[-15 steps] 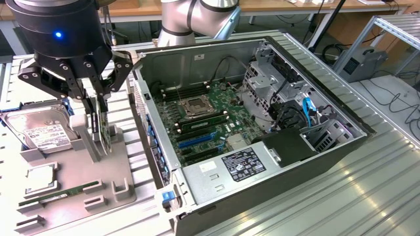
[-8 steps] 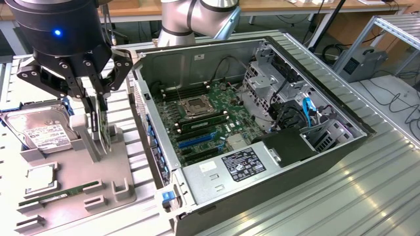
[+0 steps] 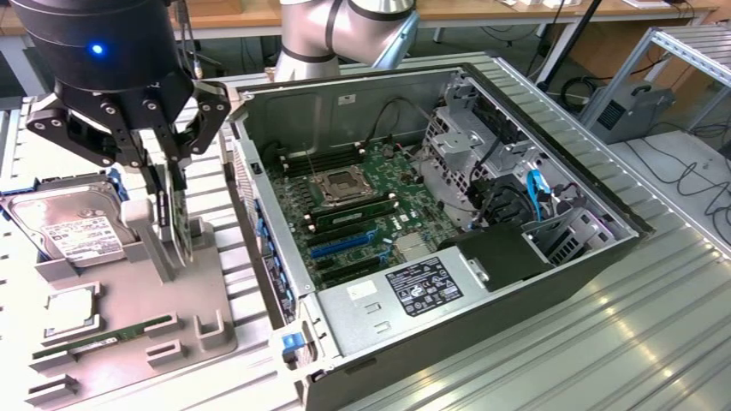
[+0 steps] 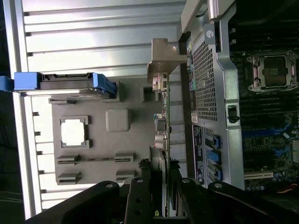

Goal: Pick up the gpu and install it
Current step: 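Pick up the gpu and move the gpu toward the slot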

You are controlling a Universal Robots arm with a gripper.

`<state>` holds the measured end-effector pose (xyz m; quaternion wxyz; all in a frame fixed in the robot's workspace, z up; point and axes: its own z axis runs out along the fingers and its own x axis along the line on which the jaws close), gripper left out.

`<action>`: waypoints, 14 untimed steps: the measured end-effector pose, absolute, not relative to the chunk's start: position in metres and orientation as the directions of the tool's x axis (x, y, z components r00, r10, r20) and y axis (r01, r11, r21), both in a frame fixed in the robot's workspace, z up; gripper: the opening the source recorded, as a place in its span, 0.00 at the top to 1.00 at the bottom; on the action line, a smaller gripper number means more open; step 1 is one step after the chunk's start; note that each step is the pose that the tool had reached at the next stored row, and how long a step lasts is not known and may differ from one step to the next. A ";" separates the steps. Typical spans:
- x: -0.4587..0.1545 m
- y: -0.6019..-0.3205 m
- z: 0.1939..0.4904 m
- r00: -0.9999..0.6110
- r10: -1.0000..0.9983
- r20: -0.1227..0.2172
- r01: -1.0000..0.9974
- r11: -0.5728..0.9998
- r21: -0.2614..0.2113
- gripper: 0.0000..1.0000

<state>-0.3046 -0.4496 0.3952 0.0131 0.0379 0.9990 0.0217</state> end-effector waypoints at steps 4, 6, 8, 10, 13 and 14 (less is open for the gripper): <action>-0.305 -0.450 0.396 -0.997 0.076 -0.024 0.075 0.996 0.044 0.74; -0.305 -0.450 0.397 -0.997 0.076 -0.024 0.075 0.996 0.044 0.74; -0.305 -0.450 0.398 -0.997 0.076 -0.024 0.075 0.996 0.044 0.74; -0.305 -0.450 0.399 -0.997 0.076 -0.024 0.075 0.996 0.044 0.74; -0.305 -0.450 0.400 -0.997 0.076 -0.024 0.075 0.996 0.044 0.74; -0.305 -0.450 0.400 -0.997 0.076 -0.024 0.075 0.996 0.044 0.74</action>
